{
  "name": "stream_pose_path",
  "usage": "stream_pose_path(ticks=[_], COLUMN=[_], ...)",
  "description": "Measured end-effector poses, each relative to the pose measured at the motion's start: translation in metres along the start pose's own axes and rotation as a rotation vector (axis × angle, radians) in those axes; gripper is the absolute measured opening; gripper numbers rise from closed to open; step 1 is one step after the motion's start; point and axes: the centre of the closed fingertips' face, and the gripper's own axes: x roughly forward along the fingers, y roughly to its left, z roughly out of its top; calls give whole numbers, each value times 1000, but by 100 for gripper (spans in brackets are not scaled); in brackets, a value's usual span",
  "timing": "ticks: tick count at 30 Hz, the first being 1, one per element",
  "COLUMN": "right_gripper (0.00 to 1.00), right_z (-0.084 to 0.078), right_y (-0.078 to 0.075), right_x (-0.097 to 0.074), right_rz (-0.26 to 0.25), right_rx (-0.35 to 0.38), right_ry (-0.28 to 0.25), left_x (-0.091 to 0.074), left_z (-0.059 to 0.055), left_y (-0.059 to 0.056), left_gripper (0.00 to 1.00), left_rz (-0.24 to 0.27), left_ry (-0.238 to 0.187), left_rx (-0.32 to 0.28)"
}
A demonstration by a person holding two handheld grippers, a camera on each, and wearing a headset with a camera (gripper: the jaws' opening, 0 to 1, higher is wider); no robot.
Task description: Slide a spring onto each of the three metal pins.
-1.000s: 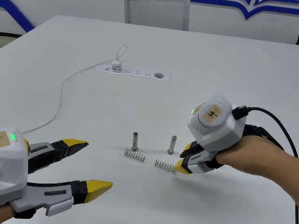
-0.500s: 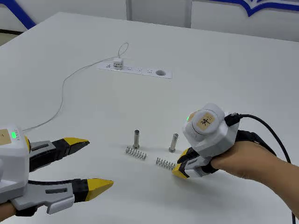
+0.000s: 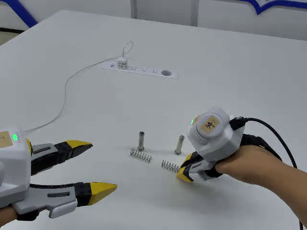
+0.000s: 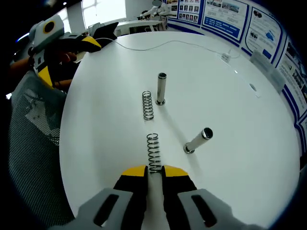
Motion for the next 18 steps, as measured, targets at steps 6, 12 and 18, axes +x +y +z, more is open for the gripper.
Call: stream_pose_path(ticks=[6, 12, 18], right_gripper=[12, 12, 12], right_z=[1, 2, 8], right_y=[-1, 1, 1], right_x=[-2, -8, -15], right_rz=[-9, -28, -34], right_rx=[-8, -39, -46], right_ry=[0, 10, 2], left_x=[0, 1, 0], left_z=[0, 0, 0], left_y=[0, -1, -2], left_gripper=[62, 62, 62], left_rz=[-1, -4, -7], left_ry=[-1, 1, 0], left_rx=[-1, 1, 1])
